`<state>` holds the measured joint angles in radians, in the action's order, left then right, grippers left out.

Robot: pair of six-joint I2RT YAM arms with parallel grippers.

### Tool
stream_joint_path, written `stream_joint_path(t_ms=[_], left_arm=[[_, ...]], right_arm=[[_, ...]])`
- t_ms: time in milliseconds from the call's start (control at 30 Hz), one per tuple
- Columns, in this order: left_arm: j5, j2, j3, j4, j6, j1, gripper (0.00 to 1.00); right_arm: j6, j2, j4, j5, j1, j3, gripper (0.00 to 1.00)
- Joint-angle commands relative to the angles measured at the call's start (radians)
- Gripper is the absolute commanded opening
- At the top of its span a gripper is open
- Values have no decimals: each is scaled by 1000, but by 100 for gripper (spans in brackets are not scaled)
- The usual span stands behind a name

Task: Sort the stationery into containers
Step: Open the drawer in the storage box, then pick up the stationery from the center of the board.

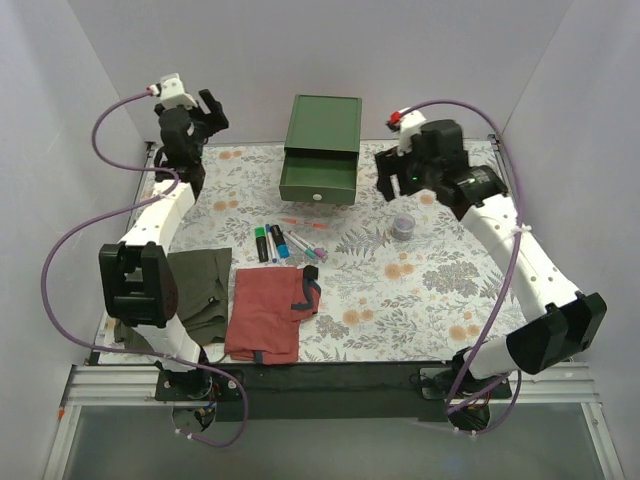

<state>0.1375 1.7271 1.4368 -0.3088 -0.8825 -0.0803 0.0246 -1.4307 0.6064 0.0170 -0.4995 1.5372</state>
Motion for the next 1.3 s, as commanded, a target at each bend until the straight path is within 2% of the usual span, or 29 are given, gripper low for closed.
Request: stream_joint_path(t_ms=[0,33,67,133,267,567,867,1267], left_arm=[[-133,-103,-62,151,-58,132,75],[-153,-109,-93,155,-50,148,76],[-195,-115,-98,168,-35,163,77],[-173,-107,-96,216,22,174,77],[-182,-95,-98,270,36,174,77],[-249,-66,-101,289,33,172,77],[-237,-12,-50,304,68,162,77],[-174,12,-41,332,106,128,77]], right_arm=[[409,-8,93,-303,206,-61,81],[566,-10,130,-372,241,-99,85],[628,-13,157,-411,262,-118,86],[734,-33,202,-471,291,-156,87],[817,-122,274,-534,312,-146,88],[879,-259,185,-476,332,-114,87],[868,-463,161,-457,358,73,87],[930,-493,168,-496,360,35,87]])
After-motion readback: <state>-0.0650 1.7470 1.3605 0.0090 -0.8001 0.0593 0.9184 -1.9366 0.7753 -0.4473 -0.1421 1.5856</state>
